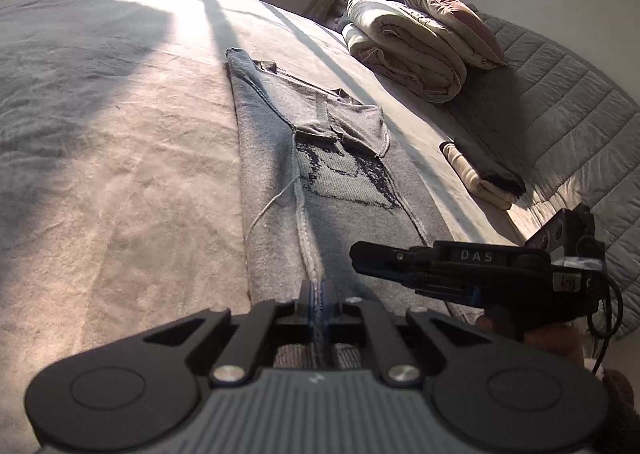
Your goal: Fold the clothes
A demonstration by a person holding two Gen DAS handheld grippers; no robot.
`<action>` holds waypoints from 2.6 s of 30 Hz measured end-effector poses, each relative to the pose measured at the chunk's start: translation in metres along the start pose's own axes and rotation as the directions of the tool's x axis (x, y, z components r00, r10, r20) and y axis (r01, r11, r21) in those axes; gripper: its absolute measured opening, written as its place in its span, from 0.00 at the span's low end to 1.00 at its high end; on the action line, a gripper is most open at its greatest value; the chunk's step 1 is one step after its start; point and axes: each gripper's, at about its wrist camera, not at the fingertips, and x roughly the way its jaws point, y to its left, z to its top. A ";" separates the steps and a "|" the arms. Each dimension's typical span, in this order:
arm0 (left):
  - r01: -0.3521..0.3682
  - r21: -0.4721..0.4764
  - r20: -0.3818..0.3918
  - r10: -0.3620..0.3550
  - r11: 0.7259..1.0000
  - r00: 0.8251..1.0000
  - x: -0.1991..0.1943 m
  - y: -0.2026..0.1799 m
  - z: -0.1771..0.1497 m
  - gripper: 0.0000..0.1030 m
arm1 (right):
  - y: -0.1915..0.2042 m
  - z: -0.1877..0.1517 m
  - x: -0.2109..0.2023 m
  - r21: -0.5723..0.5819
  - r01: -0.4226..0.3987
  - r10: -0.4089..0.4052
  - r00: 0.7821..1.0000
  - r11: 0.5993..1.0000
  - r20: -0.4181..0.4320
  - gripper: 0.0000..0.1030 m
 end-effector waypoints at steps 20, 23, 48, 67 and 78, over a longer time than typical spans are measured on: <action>0.150 -0.111 -0.036 -0.154 0.982 0.987 0.017 -0.002 0.005 0.03 | -0.022 -0.047 0.014 0.397 -0.152 0.239 0.954 0.905 -0.182 0.12; 0.150 -0.114 -0.068 -0.158 0.982 0.985 0.026 -0.004 0.002 0.03 | -0.025 -0.058 0.001 0.387 -0.155 0.253 0.943 0.909 -0.216 0.12; 0.238 -0.127 -0.207 -0.260 0.963 0.943 0.043 0.002 -0.007 0.15 | -0.038 -0.057 -0.093 0.237 -0.072 0.122 0.971 0.969 -0.204 0.40; 0.131 -0.029 -0.247 -0.134 0.991 0.960 0.060 -0.002 -0.010 0.15 | -0.004 -0.061 -0.075 0.077 0.023 -0.010 0.986 0.997 -0.164 0.18; 0.167 0.011 -0.212 -0.161 0.986 0.964 0.037 -0.007 -0.013 0.15 | -0.004 -0.034 -0.119 -0.013 0.128 -0.128 0.992 0.992 -0.017 0.44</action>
